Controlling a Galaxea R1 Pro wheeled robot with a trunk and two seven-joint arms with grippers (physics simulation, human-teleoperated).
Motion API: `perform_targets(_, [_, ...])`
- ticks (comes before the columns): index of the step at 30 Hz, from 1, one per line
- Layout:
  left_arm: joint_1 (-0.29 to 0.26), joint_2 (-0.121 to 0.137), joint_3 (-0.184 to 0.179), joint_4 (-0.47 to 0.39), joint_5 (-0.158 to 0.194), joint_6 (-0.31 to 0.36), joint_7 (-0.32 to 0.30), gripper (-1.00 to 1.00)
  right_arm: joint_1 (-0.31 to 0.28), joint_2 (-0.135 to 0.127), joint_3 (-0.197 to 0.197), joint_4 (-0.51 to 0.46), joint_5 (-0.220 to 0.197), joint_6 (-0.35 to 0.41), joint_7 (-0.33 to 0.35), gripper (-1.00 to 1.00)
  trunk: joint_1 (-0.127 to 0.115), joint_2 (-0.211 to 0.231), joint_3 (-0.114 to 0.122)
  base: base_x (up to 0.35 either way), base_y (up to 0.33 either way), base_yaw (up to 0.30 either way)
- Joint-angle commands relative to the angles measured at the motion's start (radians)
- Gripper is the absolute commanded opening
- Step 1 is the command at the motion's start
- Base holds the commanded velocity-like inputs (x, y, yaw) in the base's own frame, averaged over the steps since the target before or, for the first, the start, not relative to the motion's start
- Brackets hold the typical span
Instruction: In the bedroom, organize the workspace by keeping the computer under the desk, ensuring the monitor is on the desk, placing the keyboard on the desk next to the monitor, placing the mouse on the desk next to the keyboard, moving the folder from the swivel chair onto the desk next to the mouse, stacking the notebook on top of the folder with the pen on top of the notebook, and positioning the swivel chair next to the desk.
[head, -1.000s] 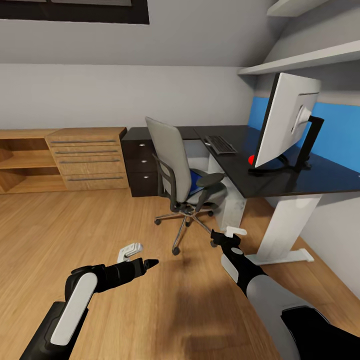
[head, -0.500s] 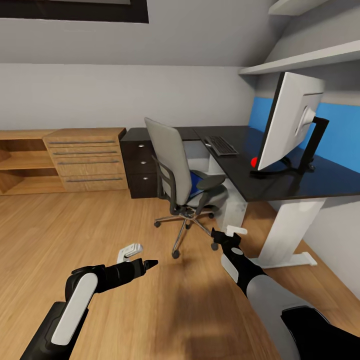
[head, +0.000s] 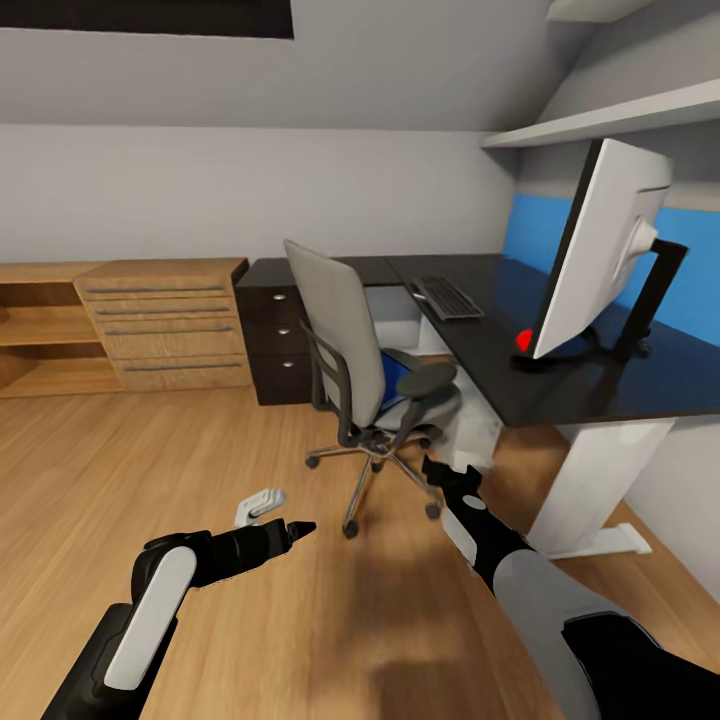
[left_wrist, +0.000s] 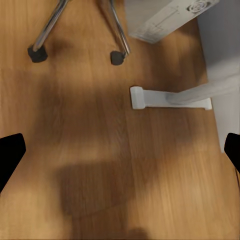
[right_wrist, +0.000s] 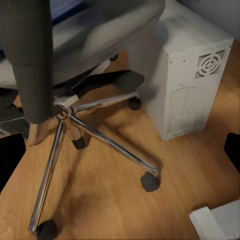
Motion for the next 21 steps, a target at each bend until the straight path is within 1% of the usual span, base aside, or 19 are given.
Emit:
perform_targets(1, [-0.001,0.001,-0.001,-0.001,0.011,0.002,0.01,1.0,-0.001,0.0,0.008,0.001,-0.01,-0.004,-0.006,1.0,0.0,0.0,-0.001,0.277,0.0,0.0])
perform_targets(6, [-0.001,0.001,-0.001,0.0,0.011,0.002,0.011,1.0,-0.001,-0.002,0.008,0.001,-0.01,-0.004,-0.006,1.0,0.0,0.0,-0.001,0.246,-0.005,0.0])
perform_targets(12, [-0.001,0.001,0.0,0.001,0.013,0.002,0.012,1.0,-0.001,-0.003,0.006,0.001,-0.011,-0.004,-0.009,1.0,0.0,0.0,-0.001,0.257,-0.09,0.0])
perform_targets(17, [-0.001,0.001,0.002,0.003,0.013,0.002,0.013,1.0,-0.001,-0.006,0.004,0.001,-0.012,-0.004,-0.011,1.0,0.0,0.0,-0.001,0.077,-0.035,0.0])
perform_targets(18, [-0.001,0.001,0.008,0.003,0.013,0.002,0.013,1.0,-0.001,-0.008,0.004,0.001,-0.012,-0.004,-0.011,1.0,0.0,0.0,-0.001,0.022,-0.01,0.0])
perform_targets(19, [-0.001,0.001,0.037,0.004,0.014,0.002,0.012,1.0,-0.001,-0.012,0.002,0.001,-0.012,-0.004,-0.012,1.0,0.0,0.0,-0.001,0.007,-0.003,0.0])
perform_targets(21, [-0.001,0.001,0.046,0.004,0.015,0.002,0.012,1.0,-0.001,-0.013,0.002,0.001,-0.012,-0.004,-0.012,1.0,0.0,0.0,-0.001,0.005,-0.002,0.0])
